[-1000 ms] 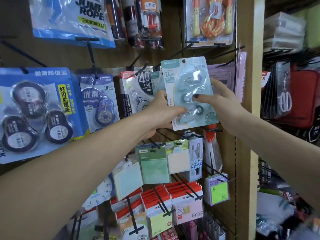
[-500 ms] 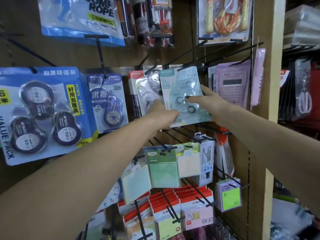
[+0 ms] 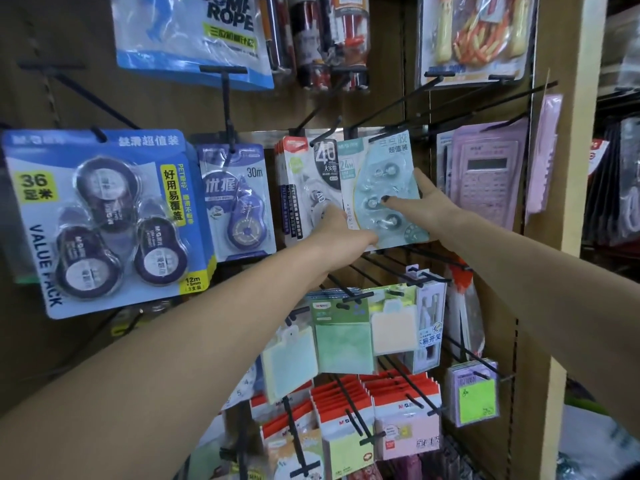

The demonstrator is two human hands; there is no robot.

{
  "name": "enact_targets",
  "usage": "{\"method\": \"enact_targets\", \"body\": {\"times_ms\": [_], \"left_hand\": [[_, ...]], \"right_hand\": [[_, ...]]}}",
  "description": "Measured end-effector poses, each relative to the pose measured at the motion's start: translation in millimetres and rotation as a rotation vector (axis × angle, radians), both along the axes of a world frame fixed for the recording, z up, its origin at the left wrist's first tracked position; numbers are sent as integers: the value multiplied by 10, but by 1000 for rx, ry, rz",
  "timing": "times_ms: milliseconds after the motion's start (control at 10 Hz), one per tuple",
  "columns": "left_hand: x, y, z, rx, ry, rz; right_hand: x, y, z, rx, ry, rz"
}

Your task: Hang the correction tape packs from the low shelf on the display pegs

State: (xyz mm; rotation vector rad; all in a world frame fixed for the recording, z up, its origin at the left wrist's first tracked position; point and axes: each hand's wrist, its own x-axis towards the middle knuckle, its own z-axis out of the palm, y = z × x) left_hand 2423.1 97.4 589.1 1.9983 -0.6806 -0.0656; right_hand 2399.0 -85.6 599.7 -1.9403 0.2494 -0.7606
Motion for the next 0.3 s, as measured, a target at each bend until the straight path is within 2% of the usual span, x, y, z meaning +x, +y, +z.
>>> {"method": "enact_targets", "body": {"times_ms": [100, 200, 300], "left_hand": [[-159, 152, -2, -16, -16, 16], [-422, 429, 29, -73, -96, -20], [-717, 777, 91, -220, -227, 13]], "right_hand": [[-37, 12, -61, -133, 88, -160], [-194, 62, -161, -300, 97, -314], [-488, 230, -221, -404, -108, -289]]}}
